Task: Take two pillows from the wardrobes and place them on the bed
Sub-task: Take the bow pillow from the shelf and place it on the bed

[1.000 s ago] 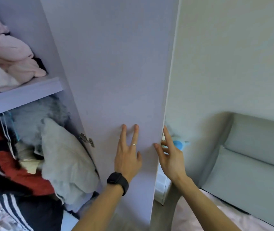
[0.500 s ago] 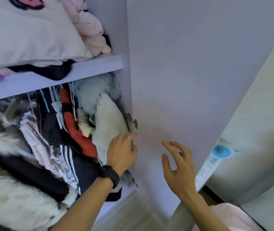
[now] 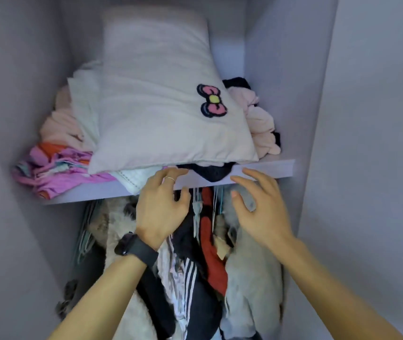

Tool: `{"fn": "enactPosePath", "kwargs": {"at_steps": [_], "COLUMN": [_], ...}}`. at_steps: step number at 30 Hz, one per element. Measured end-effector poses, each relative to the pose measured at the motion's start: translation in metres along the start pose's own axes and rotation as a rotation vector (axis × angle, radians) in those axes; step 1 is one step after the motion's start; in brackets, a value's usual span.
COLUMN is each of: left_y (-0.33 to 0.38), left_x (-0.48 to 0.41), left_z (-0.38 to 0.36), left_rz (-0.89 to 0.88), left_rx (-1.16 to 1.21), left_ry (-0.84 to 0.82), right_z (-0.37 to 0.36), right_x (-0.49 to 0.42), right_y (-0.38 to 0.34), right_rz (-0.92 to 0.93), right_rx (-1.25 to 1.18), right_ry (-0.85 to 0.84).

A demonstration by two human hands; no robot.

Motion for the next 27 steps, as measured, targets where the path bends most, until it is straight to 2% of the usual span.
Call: {"fn": "enactPosePath", "kwargs": {"at_steps": [4,7,11,16,20,24,27], "left_y": [-0.002,-0.011,-0.029,-0.045,-0.054,-0.069,-0.076], "left_x": [-0.063,-0.114,-0.178,-0.253,-0.315,-0.367,-0.393], "left_z": [0.063,0.096,0.110,0.096,0.077,0.051,0.037], "left_rz": [-0.001,0.027,0.149,0.313,0.410,0.537,0.558], "left_rx": [-0.044,-0.064,-0.087,-0.086,-0.077,-0.068,-0.056], "left_ry": [0.164,0.198,0.141,0.087,0.055,-0.060,-0.088], "right_z": [-0.002,-0.003,-0.009,-0.032,-0.070,-0.117,-0.154], "right_x": [-0.085,-0.140,-0.202,-0.277,-0.329,-0.374,-0.399], "right_y": [-0.006,-0.004,0.013,0.061,0.098,0.127,0.142], "right_rz": [0.038,0.023,0.001,-0.154,-0.249,-0.364,-0.383], "right_rx": [-0.015,-0.045,-0.058,-0.065,-0.144,-0.326,-0.308], "right_ry": [0.029,0.039,0.015,-0.125,-0.305,-0.432,-0.497]}}
Point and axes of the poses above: each hand's wrist, its own x-axis away from the middle knuckle, its own z-axis out of the back of the hand, y = z × x, the point moved 9 cm from there along -x, towards the middle knuckle, and after that the axes turned 13 degrees about z, right-handed, at the moved point
